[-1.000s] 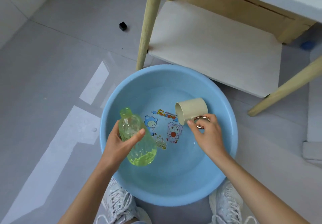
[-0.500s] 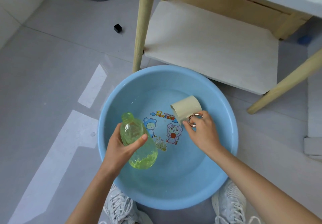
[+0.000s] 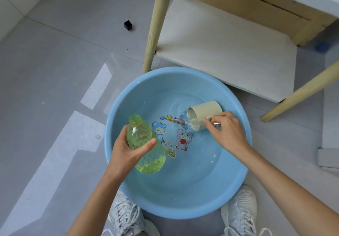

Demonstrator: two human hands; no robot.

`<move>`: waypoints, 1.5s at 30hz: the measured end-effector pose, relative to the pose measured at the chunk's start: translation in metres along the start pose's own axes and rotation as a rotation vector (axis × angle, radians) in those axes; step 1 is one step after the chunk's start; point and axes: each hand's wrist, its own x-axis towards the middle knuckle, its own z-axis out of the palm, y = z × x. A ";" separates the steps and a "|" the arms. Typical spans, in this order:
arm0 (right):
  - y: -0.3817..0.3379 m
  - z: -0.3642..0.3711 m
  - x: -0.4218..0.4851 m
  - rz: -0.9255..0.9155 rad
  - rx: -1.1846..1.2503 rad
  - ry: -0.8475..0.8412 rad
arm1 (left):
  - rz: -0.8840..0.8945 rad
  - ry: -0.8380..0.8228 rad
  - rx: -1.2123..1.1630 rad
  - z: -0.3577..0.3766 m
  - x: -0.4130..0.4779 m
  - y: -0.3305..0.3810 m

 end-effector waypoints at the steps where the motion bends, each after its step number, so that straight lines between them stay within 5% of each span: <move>1: 0.001 -0.006 0.000 0.020 0.025 -0.007 | 0.003 -0.003 0.000 0.001 0.000 0.001; 6: 0.004 -0.031 -0.001 0.244 0.349 -0.123 | 0.027 -0.020 0.029 0.005 0.001 0.004; 15: -0.018 -0.074 -0.031 0.205 0.648 -0.155 | 0.128 -0.039 0.252 0.010 0.000 0.011; 25: -0.057 -0.129 -0.049 -0.133 0.368 -0.097 | 0.271 -0.056 0.434 0.021 -0.001 0.023; 45: -0.081 -0.122 -0.047 -0.314 0.403 -0.061 | 0.325 -0.088 0.450 0.028 -0.002 0.030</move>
